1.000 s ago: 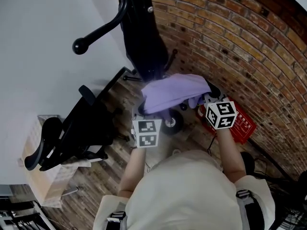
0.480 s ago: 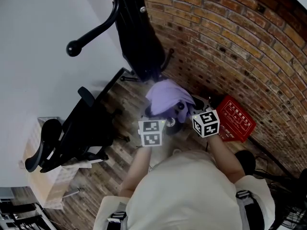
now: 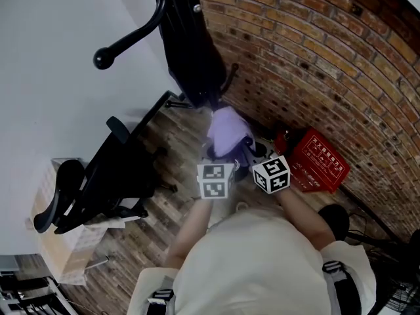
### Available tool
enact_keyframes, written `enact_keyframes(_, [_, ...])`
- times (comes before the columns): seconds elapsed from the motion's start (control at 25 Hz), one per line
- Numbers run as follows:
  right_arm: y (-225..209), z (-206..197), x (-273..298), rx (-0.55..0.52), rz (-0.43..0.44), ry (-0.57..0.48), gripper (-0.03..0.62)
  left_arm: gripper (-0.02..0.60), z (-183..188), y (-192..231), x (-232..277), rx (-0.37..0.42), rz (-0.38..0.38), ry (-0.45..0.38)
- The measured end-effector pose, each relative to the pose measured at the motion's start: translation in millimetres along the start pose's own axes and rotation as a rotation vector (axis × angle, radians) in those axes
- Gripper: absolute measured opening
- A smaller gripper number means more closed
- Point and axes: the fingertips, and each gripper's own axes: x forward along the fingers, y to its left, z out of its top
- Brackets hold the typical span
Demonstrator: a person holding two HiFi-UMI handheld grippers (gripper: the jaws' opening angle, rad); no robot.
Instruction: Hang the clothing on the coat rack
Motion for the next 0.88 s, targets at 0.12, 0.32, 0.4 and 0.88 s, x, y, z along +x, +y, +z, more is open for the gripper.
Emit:
enact_keyframes(0.12, [5.3, -0.4, -0.8, 0.009, 0.007, -0.017, 0.023, 0.104, -3.3, -1.5, -0.1, -0.022, -0.018, 0.001])
enact_keyframes(0.32, [7.6, -1.1, -5.9, 0.030, -0.009, -0.026, 0.023, 0.110, -3.1, -1.1, -5.5, -0.006, -0.036, 0.019])
enact_keyframes(0.4, [8.2, 0.2, -9.4, 0.025, -0.021, -0.026, 0.038, 0.117, -6.3, 1.6, -9.4, 0.005, -0.031, 0.036])
enact_keyframes(0.88, [13.3, 8.6, -49.4, 0.026, -0.159, -0.054, 0.201, 0.236, -5.4, 11.0, -57.0, -0.031, -0.054, -0.019])
